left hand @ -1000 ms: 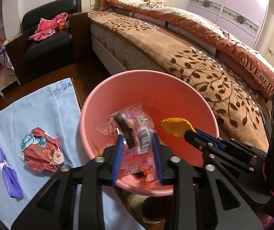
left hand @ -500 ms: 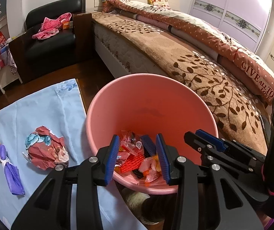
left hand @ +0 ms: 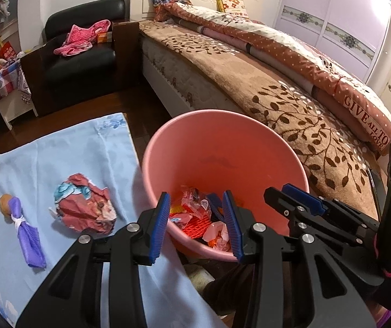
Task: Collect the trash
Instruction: 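Move both tools back over the table toward the purple cloth and crumpled paper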
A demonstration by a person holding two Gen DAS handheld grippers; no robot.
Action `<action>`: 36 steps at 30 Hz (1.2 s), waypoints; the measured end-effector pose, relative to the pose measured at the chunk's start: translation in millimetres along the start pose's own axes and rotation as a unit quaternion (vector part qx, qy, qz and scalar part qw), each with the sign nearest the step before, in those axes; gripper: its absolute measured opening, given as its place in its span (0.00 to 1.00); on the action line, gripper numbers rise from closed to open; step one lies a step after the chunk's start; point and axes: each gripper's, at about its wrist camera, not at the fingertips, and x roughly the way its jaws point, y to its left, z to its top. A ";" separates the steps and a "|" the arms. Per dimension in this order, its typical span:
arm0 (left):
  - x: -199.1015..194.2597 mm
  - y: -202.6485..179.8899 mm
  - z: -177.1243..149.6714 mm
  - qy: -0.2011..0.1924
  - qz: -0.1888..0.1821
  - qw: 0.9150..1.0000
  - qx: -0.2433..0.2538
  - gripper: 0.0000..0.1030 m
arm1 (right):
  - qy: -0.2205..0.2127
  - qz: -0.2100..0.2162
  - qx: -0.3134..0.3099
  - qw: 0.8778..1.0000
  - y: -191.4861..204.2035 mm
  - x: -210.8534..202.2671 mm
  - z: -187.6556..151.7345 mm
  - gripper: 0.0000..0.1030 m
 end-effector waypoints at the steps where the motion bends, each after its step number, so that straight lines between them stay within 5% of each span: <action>1: -2.4 1.9 -0.6 -0.001 0.001 1.000 -0.002 0.39 | 0.000 0.001 -0.002 1.000 1.9 -1.3 -0.2 0.27; 36: -49.7 125.8 -58.1 -0.011 0.086 0.991 -0.099 0.39 | 0.007 0.067 -0.094 0.993 90.0 -10.0 -26.0 0.31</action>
